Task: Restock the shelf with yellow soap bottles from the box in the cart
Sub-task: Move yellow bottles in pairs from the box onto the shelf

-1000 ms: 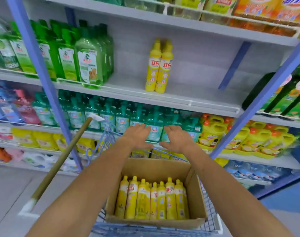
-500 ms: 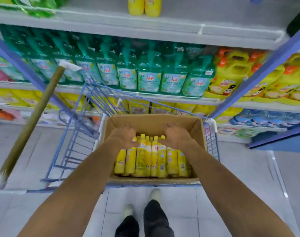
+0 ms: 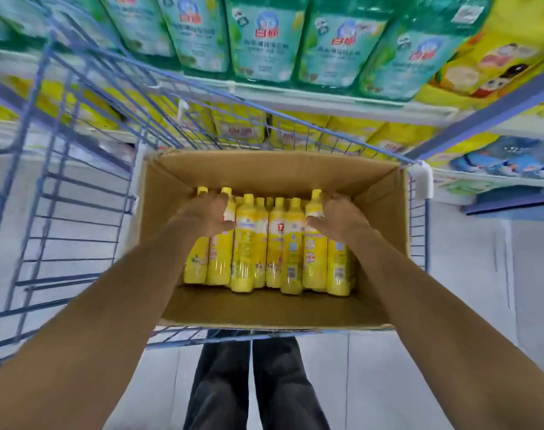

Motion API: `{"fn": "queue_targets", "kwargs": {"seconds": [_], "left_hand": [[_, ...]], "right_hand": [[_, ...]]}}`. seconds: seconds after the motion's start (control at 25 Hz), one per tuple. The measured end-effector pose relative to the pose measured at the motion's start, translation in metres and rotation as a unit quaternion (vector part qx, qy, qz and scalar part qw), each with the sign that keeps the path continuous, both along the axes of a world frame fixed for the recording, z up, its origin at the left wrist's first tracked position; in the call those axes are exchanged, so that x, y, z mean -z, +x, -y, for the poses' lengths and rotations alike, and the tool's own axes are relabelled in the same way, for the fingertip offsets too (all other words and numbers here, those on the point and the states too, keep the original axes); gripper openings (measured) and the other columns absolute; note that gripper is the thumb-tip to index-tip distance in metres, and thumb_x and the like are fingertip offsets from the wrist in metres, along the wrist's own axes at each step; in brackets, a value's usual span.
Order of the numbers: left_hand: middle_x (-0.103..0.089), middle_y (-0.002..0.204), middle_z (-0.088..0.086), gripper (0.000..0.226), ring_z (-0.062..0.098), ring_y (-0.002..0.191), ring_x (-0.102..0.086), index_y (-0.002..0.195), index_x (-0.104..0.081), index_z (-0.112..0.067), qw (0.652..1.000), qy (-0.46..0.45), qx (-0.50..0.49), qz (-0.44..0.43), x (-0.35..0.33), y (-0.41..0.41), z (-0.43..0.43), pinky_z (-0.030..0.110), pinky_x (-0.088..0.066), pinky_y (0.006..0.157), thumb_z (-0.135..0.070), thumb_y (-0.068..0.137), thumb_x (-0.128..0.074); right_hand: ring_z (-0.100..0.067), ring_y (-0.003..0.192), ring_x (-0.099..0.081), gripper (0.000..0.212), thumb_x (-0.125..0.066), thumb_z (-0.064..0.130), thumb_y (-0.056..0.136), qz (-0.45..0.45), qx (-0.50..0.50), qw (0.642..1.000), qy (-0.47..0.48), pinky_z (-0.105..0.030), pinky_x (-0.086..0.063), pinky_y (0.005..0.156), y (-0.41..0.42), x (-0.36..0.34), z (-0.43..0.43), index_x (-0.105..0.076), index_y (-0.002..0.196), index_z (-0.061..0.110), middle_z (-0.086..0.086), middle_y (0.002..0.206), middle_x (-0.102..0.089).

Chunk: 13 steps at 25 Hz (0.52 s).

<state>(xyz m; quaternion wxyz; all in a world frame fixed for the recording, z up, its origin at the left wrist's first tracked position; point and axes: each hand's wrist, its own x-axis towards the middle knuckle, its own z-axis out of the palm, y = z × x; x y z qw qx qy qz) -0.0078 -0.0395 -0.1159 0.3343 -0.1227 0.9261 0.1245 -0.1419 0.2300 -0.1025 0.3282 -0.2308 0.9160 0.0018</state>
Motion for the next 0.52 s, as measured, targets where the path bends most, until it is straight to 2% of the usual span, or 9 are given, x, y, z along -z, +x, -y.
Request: {"fn": "queue_targets", "kwargs": {"seconds": [0.12, 0.28, 0.52], "left_hand": [[-0.054, 0.131, 0.018, 0.058, 0.037, 0.122, -0.053, 0.126, -0.049, -0.004, 0.999, 0.028, -0.037, 0.001, 0.038, -0.013, 0.012, 0.042, -0.045, 0.092, -0.047, 0.091, -0.065], [-0.049, 0.134, 0.021, 0.052, 0.037, 0.123, -0.051, 0.124, -0.051, 0.001, 0.989, 0.052, -0.134, -0.021, 0.073, -0.016, 0.005, 0.040, -0.044, 0.095, -0.032, 0.089, -0.071], [-0.063, 0.123, 0.016, 0.058, 0.034, 0.119, -0.058, 0.120, -0.057, -0.006, 0.947, 0.101, -0.292, -0.082, 0.081, -0.014, -0.001, 0.040, -0.050, 0.095, -0.024, 0.072, -0.084]], "right_hand": [[-0.039, 0.128, -0.050, 0.069, -0.065, 0.046, 0.092, 0.000, 0.032, 0.999, -0.009, -0.045, -0.046, 0.101, -0.011, 0.034, 0.009, -0.044, 0.138, 0.001, -0.021, 0.140, -0.048], [-0.041, 0.124, -0.053, 0.065, -0.073, 0.039, 0.087, -0.018, 0.083, 0.996, -0.005, -0.043, -0.046, 0.099, -0.012, 0.062, 0.014, -0.049, 0.132, -0.001, -0.024, 0.136, -0.052], [-0.038, 0.119, -0.057, 0.062, -0.081, 0.037, 0.076, -0.032, 0.152, 0.988, -0.024, -0.039, -0.048, 0.090, -0.013, 0.058, 0.018, -0.056, 0.123, 0.006, -0.018, 0.124, -0.061]]}}
